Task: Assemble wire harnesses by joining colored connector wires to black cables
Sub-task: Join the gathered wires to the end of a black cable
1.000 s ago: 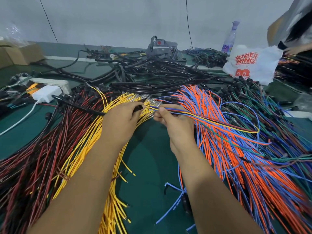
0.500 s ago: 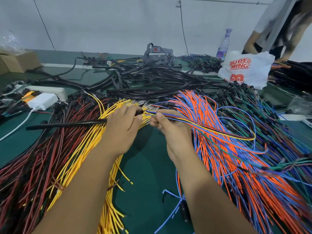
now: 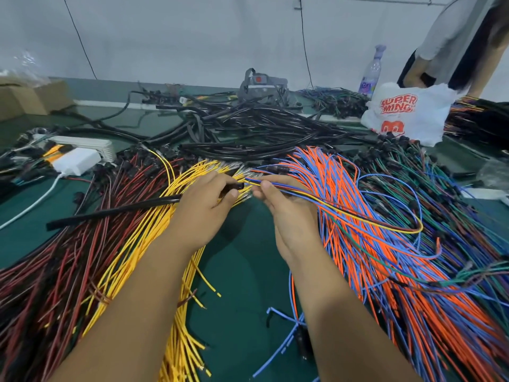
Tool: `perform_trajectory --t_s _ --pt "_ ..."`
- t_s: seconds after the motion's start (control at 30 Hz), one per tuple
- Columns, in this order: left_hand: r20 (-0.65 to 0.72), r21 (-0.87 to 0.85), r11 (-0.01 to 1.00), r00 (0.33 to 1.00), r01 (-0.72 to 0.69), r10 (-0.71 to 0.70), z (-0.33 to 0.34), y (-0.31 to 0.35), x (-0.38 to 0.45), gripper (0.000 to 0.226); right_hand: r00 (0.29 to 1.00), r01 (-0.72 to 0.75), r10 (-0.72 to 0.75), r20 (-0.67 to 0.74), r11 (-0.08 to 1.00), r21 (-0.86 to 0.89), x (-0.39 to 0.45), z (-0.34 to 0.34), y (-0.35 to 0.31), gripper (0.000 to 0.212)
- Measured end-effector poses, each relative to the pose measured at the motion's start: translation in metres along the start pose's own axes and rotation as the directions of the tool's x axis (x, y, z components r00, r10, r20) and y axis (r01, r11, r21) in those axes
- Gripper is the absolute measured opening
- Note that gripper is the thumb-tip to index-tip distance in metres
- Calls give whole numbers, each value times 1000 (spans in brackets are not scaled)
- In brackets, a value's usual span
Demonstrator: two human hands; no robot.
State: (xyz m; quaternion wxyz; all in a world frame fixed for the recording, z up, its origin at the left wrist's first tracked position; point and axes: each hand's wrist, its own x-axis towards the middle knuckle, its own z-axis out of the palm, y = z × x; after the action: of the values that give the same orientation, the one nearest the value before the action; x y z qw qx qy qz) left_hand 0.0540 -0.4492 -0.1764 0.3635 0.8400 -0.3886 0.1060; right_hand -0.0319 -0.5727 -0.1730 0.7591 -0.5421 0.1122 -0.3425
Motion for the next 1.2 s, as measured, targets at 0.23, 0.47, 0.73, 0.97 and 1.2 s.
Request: perform_trajectory --t_s 0.23,0.47,0.73,0.97,1.2 --pt "-82 14 999 996 -31 32 2 -1 2 18 1000 -19 18 9 998 62 2 1 2 18" --pt "-69 -214 977 997 6 -22 2 6 0 19 990 -133 112 89 953 273 3 4 4 15" --pt "-2 -445 890 994 98 -110 -1 12 0 15 989 -146 135 54 914 378 1 5 0 18" --pt "-22 -478 876 997 57 -77 -4 11 2 18 994 -105 89 59 920 379 1 4 -4 17" --pt "-19 -470 881 997 53 -70 -5 11 1 15 993 -110 84 87 930 351 1 4 -3 19"
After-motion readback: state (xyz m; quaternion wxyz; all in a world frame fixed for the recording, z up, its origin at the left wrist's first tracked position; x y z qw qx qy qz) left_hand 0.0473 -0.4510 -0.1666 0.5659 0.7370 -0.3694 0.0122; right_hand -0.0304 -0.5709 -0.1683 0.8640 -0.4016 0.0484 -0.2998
